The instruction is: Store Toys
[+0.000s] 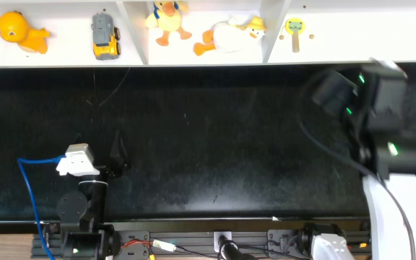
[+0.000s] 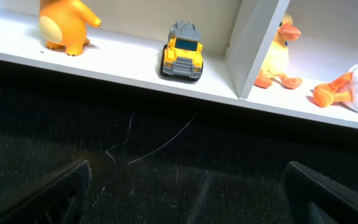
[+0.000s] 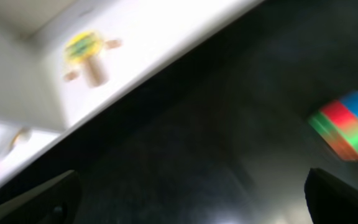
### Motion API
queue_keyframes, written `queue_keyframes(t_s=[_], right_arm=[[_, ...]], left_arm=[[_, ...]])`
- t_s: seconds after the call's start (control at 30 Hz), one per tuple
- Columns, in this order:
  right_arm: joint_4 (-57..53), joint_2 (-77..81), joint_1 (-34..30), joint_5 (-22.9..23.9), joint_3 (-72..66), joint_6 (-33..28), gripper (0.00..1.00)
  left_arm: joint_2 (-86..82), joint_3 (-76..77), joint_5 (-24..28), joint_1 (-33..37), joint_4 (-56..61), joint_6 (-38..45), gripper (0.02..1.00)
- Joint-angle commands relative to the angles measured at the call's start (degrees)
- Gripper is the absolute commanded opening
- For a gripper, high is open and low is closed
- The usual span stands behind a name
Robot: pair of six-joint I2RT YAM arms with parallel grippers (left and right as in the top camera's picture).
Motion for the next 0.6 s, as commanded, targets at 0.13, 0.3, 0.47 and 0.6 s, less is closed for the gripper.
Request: queue_keyframes(t_s=[0.13, 0.3, 0.47, 0.6], right_arm=[[-5.53, -7.5, -4.15, 3.74, 0.61, 17.25, 0.998], [-7.17, -8.04, -4.85, 10.21, 0.59, 18.08, 0.998], [-9.81, -0.31, -14.73, 8.79, 0.59, 22.58, 0.998], [-9.68, 8.9, -24.39, 2.67, 0.59, 22.51, 0.996]], left_arm=[[-0.66, -0.17, 0.76, -0.37, -0.09, -1.4, 0.996], [-0.68, -0.17, 0.76, -0.37, -0.09, -1.4, 0.998], [-0.68, -0.17, 0.76, -0.37, -0.09, -1.4, 0.998], [-0.68, -0.17, 0.76, -0.37, -0.09, -1.4, 0.998]])
